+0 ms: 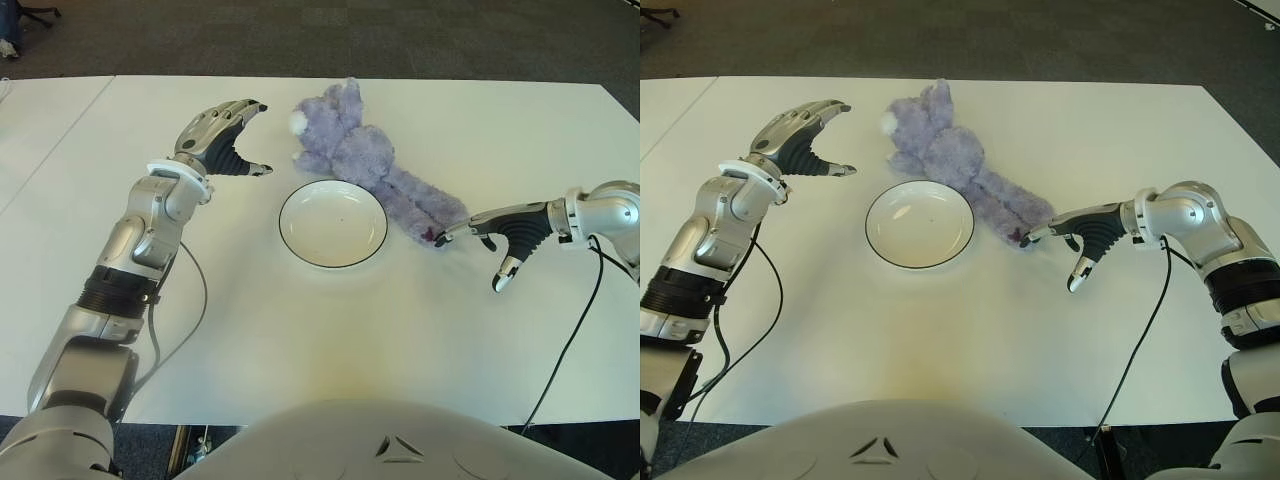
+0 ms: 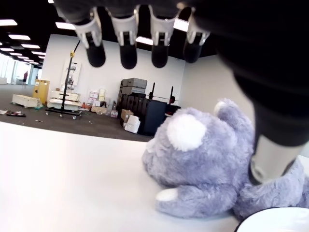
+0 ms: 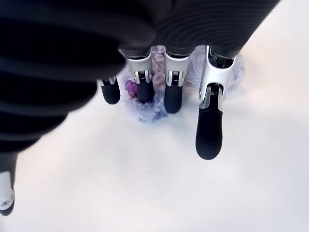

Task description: Put the doll into the plate.

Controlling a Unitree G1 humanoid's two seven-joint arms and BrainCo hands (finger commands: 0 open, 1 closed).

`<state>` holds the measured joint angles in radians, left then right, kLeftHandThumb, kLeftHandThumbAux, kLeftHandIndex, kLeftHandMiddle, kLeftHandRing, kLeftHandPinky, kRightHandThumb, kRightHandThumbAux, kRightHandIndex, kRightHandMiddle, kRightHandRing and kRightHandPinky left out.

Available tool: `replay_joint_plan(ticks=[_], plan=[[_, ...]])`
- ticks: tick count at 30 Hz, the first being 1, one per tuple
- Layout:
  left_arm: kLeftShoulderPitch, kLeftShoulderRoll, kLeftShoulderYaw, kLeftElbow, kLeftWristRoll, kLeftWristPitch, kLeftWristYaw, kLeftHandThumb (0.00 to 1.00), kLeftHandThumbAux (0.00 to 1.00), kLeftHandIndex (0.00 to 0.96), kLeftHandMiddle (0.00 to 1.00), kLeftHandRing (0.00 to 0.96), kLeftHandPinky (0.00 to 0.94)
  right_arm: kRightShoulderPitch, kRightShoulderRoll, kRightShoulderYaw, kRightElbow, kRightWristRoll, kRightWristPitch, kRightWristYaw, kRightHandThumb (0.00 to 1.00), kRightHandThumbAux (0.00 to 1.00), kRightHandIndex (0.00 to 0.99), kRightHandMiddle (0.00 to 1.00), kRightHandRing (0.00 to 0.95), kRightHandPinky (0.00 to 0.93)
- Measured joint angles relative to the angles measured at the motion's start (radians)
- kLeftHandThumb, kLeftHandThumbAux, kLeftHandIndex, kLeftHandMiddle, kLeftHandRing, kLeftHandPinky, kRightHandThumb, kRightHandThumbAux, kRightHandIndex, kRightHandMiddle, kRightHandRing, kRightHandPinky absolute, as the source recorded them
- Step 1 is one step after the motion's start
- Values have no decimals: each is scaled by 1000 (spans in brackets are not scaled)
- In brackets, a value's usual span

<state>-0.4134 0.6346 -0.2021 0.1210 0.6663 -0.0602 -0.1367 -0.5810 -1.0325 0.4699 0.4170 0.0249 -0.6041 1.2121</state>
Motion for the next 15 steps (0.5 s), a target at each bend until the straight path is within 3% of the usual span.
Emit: replay_joint_plan(ticks=[2, 5, 6, 8, 10, 12, 15], plan=[[-3, -1, 0, 14, 0, -10, 7, 82, 651, 58, 88, 81, 78, -42, 29, -26, -26, 52, 41, 69, 0, 534, 6, 789, 848, 843], [-9, -2, 0, 29, 0, -21, 11, 83, 652, 58, 88, 81, 80, -95, 73, -88, -36, 106, 27, 75, 0, 540, 4, 778, 832, 840], [-11, -2, 0, 34, 0, -24, 15, 83, 653, 58, 90, 85, 91, -102, 88, -120, -31, 123, 5, 63, 0, 562, 11, 451, 812, 820], [-11, -1, 0, 45, 0, -32, 20, 83, 653, 58, 91, 86, 95, -104, 122, -189, -14, 161, -52, 16, 0, 568, 13, 353, 805, 814], [-11, 0, 0, 56, 0, -32, 22, 81, 654, 61, 96, 92, 102, -101, 152, -238, -1, 191, -84, -20, 0, 609, 33, 248, 773, 717], [-12, 0, 0, 68, 0, -35, 23, 80, 653, 62, 97, 94, 101, -93, 173, -289, 8, 245, -71, -29, 0, 625, 41, 205, 759, 740], [-13, 0, 0, 84, 0, -39, 25, 92, 660, 64, 98, 95, 107, -85, 184, -352, -5, 324, 13, -25, 0, 631, 57, 191, 735, 727]])
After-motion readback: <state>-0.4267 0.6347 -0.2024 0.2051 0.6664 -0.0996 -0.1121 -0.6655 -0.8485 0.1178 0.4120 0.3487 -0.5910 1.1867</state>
